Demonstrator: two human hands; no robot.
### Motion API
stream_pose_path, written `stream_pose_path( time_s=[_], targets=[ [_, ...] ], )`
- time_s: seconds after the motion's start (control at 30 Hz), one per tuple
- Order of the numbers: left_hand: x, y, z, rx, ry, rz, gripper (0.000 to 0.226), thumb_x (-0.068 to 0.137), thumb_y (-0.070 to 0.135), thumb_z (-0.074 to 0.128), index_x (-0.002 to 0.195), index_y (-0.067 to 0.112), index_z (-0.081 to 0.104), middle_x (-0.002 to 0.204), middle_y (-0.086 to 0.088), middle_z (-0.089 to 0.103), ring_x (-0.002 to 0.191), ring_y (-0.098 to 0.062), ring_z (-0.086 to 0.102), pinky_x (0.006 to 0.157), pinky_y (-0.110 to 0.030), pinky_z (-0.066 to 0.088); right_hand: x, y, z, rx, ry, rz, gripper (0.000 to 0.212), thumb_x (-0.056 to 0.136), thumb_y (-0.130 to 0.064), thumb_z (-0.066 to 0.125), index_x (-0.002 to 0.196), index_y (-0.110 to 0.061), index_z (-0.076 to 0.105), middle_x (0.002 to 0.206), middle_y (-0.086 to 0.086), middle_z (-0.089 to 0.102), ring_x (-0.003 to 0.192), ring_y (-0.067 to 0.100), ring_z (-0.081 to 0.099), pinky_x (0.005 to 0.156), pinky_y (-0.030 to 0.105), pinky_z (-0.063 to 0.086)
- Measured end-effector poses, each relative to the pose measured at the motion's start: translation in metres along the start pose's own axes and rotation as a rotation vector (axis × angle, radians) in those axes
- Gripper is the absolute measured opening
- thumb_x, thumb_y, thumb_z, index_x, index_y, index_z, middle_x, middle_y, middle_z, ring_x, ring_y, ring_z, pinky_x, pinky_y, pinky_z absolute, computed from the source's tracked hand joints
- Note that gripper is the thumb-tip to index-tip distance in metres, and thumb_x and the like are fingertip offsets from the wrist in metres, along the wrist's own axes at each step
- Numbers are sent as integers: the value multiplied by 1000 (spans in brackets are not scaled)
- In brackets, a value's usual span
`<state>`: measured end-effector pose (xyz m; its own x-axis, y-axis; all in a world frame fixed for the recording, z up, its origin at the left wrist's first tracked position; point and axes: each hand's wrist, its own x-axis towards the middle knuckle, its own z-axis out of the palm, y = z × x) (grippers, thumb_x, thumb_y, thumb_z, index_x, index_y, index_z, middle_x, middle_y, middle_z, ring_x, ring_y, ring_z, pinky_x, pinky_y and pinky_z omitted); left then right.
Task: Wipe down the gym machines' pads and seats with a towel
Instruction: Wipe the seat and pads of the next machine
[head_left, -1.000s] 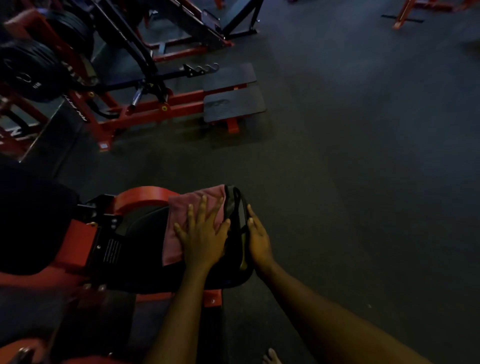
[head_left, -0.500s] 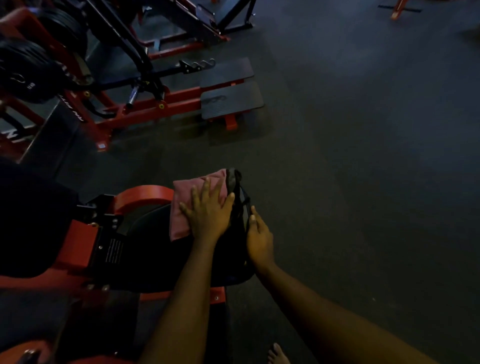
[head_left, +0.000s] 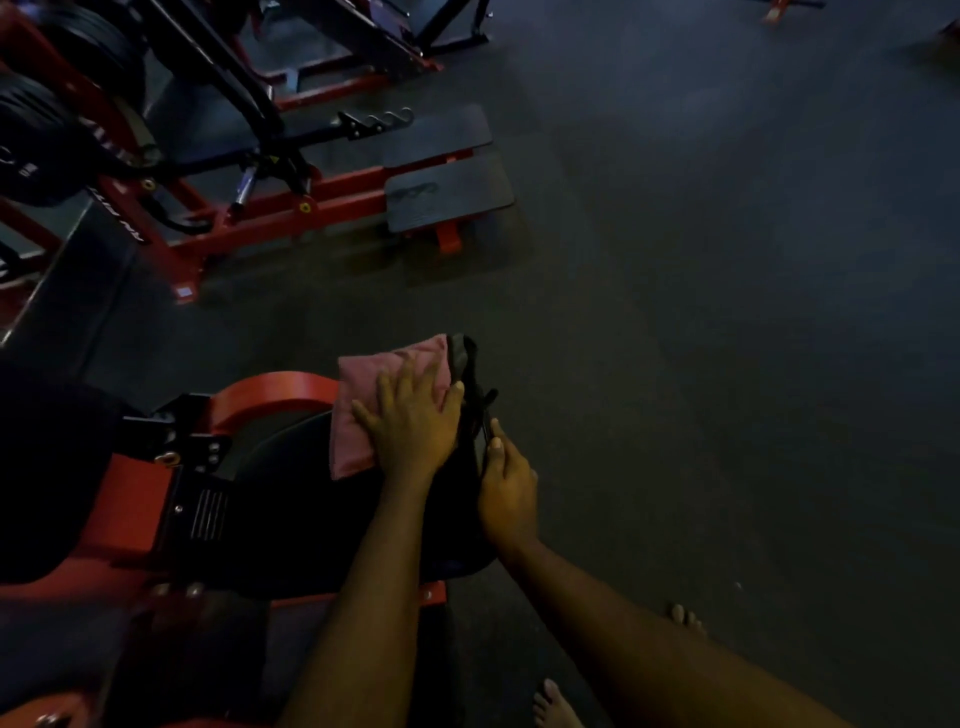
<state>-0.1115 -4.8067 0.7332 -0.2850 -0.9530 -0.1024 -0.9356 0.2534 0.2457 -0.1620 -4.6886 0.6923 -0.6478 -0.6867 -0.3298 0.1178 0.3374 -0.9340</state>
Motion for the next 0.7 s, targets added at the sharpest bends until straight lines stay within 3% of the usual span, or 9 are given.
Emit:
stream_pose_path(
  time_s=[0.13, 0.2, 0.3, 0.4, 0.57, 0.7],
  targets=[
    [-41, -12, 4, -4, 7, 70, 65, 100, 64, 33, 158, 43, 11, 169, 10, 3, 156, -22, -5, 120, -65, -4, 0, 4, 3, 20, -7, 3, 64, 97, -58, 29, 143, -25, 58, 136, 1, 66, 126, 20, 61, 106, 46, 50],
    [-20, -7, 1, 2, -38, 26, 66, 100, 65, 31, 158, 42, 9, 169, 9, 2, 155, -22, -6, 118, -67, -5, 0, 2, 2, 29, -13, 5, 54, 104, -47, 33, 146, -21, 55, 142, 2, 62, 131, 20, 57, 112, 42, 46],
    [25, 4, -7, -15, -86, -39, 66, 99, 66, 31, 157, 37, 23, 168, 7, 15, 155, -24, 6, 116, -71, -1, 2, -1, -2, 21, -13, -9, 44, 111, -28, 35, 151, -17, 48, 150, 4, 53, 140, 20, 49, 117, 33, 38],
    [30, 6, -8, -24, -62, -40, 63, 99, 66, 30, 155, 36, 30, 166, 5, 23, 154, -24, 13, 116, -71, 2, 0, 0, -3, 26, -32, -39, 44, 111, -26, 34, 152, -15, 46, 153, 4, 51, 142, 20, 46, 118, 33, 37],
    [-53, -29, -4, -91, 62, -46, 61, 101, 60, 36, 157, 42, 20, 168, 8, 11, 155, -22, 5, 122, -60, 1, 5, -5, -9, -86, -79, -97, 44, 111, -26, 36, 152, -17, 45, 147, 9, 56, 135, 25, 53, 113, 35, 41],
    [-87, -49, 2, -75, 56, -142, 63, 99, 63, 37, 156, 44, 22, 168, 9, 12, 155, -21, 4, 122, -59, 0, 40, -26, -6, -216, -227, -191, 53, 111, -35, 34, 161, -18, 25, 164, 8, 31, 149, 22, 32, 120, 33, 25]
  ],
)
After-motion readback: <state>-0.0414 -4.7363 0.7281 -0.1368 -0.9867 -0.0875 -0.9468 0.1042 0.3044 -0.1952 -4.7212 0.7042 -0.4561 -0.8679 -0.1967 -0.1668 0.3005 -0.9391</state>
